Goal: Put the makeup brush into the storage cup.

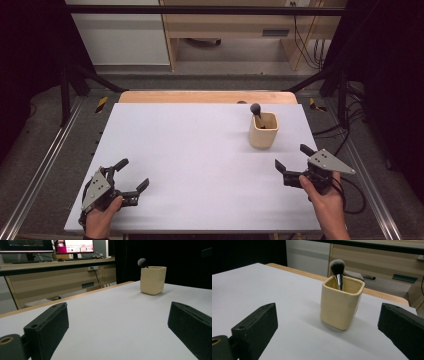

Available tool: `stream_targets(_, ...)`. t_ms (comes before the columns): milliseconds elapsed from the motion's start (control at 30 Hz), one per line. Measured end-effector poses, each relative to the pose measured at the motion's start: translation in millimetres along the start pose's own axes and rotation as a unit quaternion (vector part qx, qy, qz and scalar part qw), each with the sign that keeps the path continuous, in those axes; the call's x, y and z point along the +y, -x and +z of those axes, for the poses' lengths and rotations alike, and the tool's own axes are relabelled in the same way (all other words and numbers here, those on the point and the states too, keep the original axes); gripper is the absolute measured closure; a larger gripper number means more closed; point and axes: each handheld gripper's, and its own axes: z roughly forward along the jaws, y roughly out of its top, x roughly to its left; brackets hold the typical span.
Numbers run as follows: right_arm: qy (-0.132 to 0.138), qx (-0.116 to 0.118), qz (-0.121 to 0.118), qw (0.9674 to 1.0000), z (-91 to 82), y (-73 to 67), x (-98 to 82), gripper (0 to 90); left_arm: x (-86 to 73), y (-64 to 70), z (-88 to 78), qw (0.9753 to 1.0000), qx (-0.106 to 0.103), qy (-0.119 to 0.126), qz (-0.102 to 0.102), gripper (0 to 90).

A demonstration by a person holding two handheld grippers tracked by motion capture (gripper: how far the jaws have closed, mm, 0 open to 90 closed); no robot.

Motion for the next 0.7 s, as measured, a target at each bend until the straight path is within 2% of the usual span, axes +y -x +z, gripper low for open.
stream_targets(700, 0.011, -0.005, 0.000, 0.9999, -11.6, 0.5, -21.1, 3.5, 0.1, 0.1, -0.5, 1.0000, 0.000, 0.000, 0.000, 3.0)
